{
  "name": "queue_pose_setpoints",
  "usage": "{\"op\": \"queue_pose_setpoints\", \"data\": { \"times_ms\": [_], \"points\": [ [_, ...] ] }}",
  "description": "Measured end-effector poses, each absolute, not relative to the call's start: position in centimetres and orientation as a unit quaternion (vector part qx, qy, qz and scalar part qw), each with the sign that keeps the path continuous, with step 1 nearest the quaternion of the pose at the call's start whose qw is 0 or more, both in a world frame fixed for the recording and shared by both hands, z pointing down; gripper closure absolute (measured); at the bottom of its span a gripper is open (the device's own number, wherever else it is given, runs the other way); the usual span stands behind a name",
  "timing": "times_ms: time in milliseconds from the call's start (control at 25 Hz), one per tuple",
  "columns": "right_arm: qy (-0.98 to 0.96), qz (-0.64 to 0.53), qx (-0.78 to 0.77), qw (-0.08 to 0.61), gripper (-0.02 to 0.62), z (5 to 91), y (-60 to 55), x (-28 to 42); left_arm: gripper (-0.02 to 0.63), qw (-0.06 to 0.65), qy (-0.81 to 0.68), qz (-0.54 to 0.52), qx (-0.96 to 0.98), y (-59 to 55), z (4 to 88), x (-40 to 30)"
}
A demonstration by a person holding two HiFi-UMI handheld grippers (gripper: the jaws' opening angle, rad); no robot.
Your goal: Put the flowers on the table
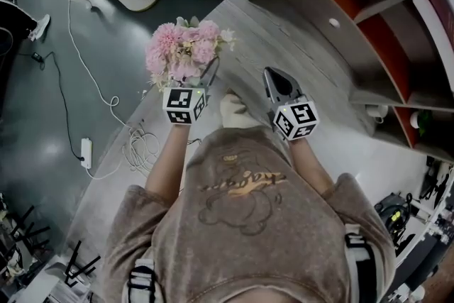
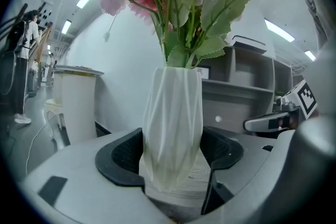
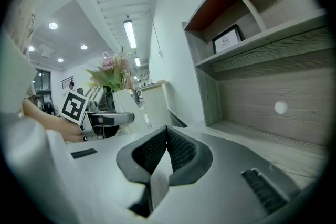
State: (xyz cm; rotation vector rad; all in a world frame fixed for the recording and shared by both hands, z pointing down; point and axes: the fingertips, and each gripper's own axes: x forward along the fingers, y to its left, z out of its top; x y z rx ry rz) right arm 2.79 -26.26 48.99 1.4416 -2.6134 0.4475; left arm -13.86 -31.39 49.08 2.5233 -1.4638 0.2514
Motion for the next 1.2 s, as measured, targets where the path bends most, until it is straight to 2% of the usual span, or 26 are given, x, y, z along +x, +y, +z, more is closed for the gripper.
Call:
{"op": "queue_pose_setpoints", "data": {
  "times_ms": [520, 1200],
  "points": [
    [-0.853, 0.168, 0.49, 0.065, 0.595, 50.0, -29.3, 4.3, 0.256, 0.108, -0.475, 0.107, 0.867, -37.4, 53.2, -11.3],
    [-0.843, 0.186, 0.498, 0.077, 0.595, 51.0, -29.9, 6.3, 0.256, 0.118, -0.462, 0.124, 0.87, -38.7, 55.5, -9.3]
  ]
}}
